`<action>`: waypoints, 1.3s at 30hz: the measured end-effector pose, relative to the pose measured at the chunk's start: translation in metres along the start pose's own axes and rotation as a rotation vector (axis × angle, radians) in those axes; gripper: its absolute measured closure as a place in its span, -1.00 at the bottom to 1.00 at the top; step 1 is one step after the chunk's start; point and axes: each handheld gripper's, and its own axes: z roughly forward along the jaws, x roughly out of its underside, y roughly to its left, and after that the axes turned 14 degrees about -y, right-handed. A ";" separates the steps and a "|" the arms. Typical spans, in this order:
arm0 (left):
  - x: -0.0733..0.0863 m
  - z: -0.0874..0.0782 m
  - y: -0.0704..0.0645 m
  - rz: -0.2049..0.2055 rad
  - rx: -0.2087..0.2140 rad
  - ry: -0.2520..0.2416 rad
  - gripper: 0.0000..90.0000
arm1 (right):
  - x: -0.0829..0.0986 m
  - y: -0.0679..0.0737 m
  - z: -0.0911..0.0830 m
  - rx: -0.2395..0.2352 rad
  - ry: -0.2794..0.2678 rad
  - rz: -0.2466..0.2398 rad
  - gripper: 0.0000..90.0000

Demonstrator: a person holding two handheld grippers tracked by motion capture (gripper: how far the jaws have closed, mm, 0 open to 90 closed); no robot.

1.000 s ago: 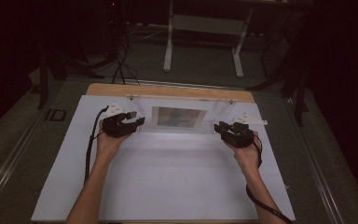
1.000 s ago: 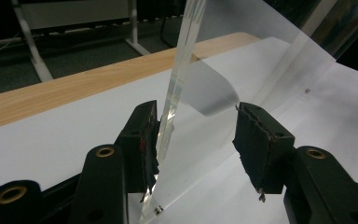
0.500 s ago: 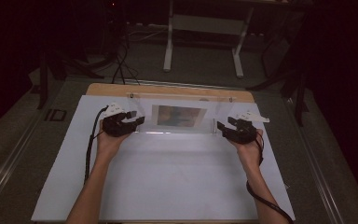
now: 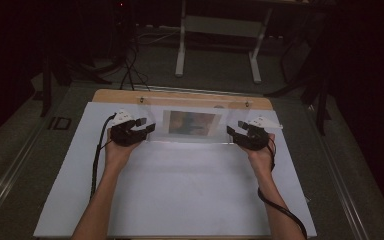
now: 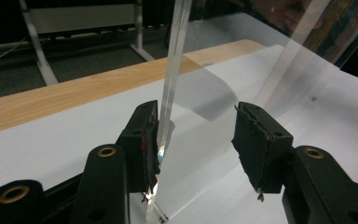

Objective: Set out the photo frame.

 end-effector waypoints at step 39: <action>-0.015 0.004 -0.012 -0.009 -0.061 0.040 0.13 | -0.017 0.004 -0.011 0.042 0.009 -0.001 0.04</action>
